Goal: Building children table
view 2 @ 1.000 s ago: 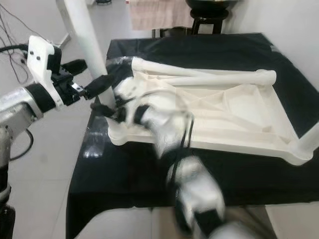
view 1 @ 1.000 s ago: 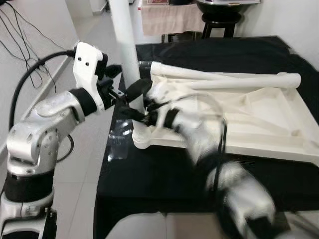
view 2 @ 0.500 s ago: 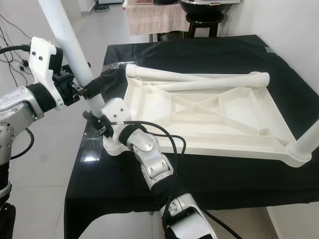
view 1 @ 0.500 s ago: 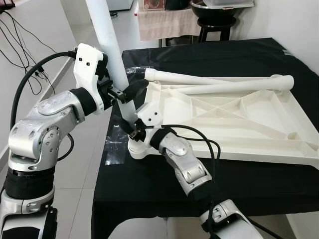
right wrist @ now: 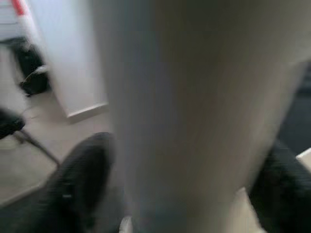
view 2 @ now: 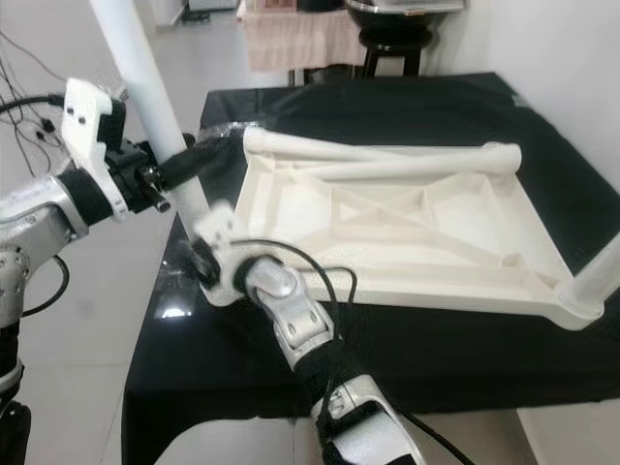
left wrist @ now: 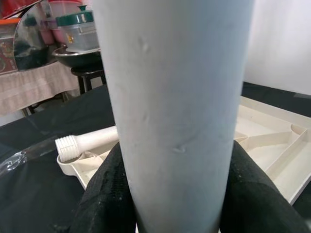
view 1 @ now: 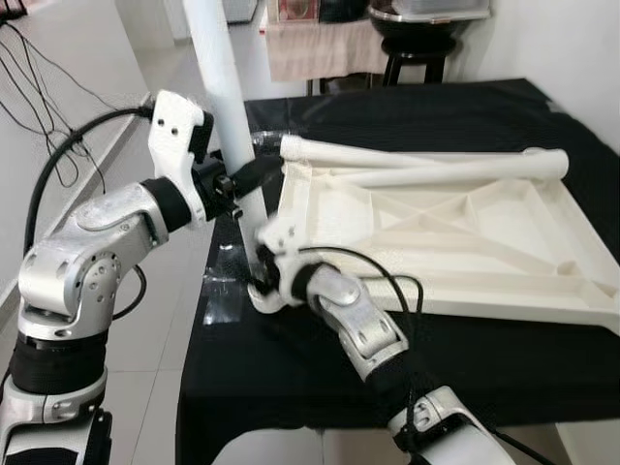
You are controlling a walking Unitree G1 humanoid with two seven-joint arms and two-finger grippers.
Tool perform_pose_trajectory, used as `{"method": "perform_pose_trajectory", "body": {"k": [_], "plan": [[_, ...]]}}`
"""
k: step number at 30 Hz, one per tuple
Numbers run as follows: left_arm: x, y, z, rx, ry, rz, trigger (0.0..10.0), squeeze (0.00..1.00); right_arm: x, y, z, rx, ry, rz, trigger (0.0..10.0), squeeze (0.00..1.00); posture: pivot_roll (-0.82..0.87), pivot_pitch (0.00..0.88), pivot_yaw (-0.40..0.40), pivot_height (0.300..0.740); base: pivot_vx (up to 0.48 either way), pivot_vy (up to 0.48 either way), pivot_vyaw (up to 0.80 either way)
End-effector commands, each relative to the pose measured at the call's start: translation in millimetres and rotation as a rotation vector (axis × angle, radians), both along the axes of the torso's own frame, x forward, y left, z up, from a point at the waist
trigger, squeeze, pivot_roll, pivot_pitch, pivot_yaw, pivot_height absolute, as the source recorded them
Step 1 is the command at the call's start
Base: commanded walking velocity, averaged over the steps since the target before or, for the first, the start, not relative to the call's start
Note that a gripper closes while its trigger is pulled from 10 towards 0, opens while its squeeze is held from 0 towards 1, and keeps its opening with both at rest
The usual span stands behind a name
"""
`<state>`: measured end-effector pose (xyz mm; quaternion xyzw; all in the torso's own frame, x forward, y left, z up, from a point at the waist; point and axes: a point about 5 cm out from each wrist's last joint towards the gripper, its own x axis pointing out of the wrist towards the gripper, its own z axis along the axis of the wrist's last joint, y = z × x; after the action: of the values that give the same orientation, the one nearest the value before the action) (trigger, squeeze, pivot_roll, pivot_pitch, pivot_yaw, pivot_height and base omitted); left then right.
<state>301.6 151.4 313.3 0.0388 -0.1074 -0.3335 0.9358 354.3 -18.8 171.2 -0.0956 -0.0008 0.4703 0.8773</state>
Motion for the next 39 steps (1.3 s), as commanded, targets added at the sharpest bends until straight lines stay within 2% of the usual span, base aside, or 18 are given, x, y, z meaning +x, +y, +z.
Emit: {"method": "perform_pose_trajectory", "body": {"k": [1, 3, 6, 7, 8, 13, 15, 20, 30, 31, 32, 35, 36, 37, 38, 39], "plan": [[3.3, 6.6, -8, 0.027, 0.033, 0.047, 0.0, 0.00, 3.3, -0.7, 18, 0.066, -0.053, 0.099, 10.0, 1.00, 0.01, 0.072, 0.020, 0.740, 0.000, 0.000, 0.00], [3.3, 6.6, -8, 0.027, 0.033, 0.047, 0.0, 0.00, 3.3, -0.7, 18, 0.066, -0.053, 0.099, 10.0, 1.00, 0.01, 0.072, 0.020, 0.740, 0.000, 0.000, 0.00], [3.1, 6.2, -8, 0.027, 0.031, 0.043, 0.0, 0.00, 9.4, -13.1, 29, 0.033, -0.071, 0.208, 10.0, 0.98, 0.01, 0.071, 0.023, 0.740, 0.000, 0.000, 0.00], [3.1, 6.2, -8, 0.027, 0.031, 0.043, 0.0, 0.00, 9.4, -13.1, 29, 0.033, -0.071, 0.208, 10.0, 0.98, 0.01, 0.071, 0.023, 0.740, 0.000, 0.000, 0.00], [2.8, 5.7, -8, 0.027, 0.030, 0.040, 0.0, 0.00, 12.2, -17.1, 31, 0.011, -0.063, 0.240, 10.0, 0.00, 0.01, 0.070, 0.023, 0.740, 0.000, 0.000, 0.00], [2.2, 4.6, -8, 0.030, 0.029, 0.033, 0.0, 0.00, 15.0, -17.0, 31, 0.006, -0.019, 0.271, 10.0, 0.00, 0.01, 0.072, 0.027, 0.740, 0.000, 0.000, 0.00], [2.1, 3.3, -8, 0.033, 0.031, 0.026, 0.0, 0.00, 12.9, -11.7, 25, 0.016, 0.014, 0.295, 0.0, 0.00, 0.02, 0.075, 0.032, 0.740, 0.000, 0.000, 0.00], [2.1, 2.3, -8, 0.036, 0.032, 0.019, 0.0, 0.00, 11.3, -8.0, 21, 0.034, 0.036, 0.325, 0.0, 0.00, 0.02, 0.078, 0.033, 0.740, 0.000, 0.000, 0.00], [2.3, 2.4, -8, 0.042, 0.031, 0.017, 0.0, 0.00, 12.2, -11.3, 19, 0.059, 0.037, 0.334, 0.0, 0.00, 0.02, 0.078, 0.040, 0.740, 0.000, 0.000, 0.00], [3.5, 4.0, -7, 0.035, 0.025, 0.038, 3.4, 0.00, 13.5, -15.5, 18, 0.069, 0.028, 0.309, 0.0, 0.00, 0.01, 0.079, 0.042, 0.740, 0.000, 0.000, 0.00], [4.7, 5.8, -6, 0.023, 0.021, 0.054, 10.0, 1.00, 14.4, -20.2, 16, 0.068, 0.015, 0.275, 0.0, 0.00, 0.01, 0.082, 0.041, 0.740, 0.000, 0.000, 0.00], [5.0, 6.6, -5, 0.018, 0.019, 0.058, 10.0, 1.00, 15.6, -24.8, 12, 0.045, 0.008, 0.230, 0.0, 0.00, 0.01, 0.085, 0.035, 0.740, 0.000, 0.000, 0.00], [5.3, 7.3, -4, 0.014, 0.017, 0.064, 10.0, 1.00, 17.0, -28.6, 7, 0.019, 0.016, 0.166, 0.0, 0.00, 0.01, 0.087, 0.033, 0.740, 0.000, 0.000, 0.00], [4.8, 8.0, -4, 0.012, 0.018, 0.069, 10.0, 1.00, 22.7, -33.4, -9, -0.037, 0.035, -0.118, 0.0, 0.00, 0.02, 0.088, 0.023, 0.740, 0.000, 0.000, 0.00], [4.6, 9.0, -4, 0.010, 0.023, 0.075, 10.0, 1.00, 8.0, -29.9, -28, -0.021, 0.033, -0.340, 0.0, 0.00, 0.02, 0.095, 0.022, 0.740, 0.000, 0.000, 0.00], [4.6, 9.0, -4, 0.010, 0.023, 0.075, 10.0, 1.00, 8.0, -29.9, -28, -0.021, 0.033, -0.340, 0.0, 0.00, 0.02, 0.095, 0.022, 0.740, 0.000, 0.000, 0.00]]}}
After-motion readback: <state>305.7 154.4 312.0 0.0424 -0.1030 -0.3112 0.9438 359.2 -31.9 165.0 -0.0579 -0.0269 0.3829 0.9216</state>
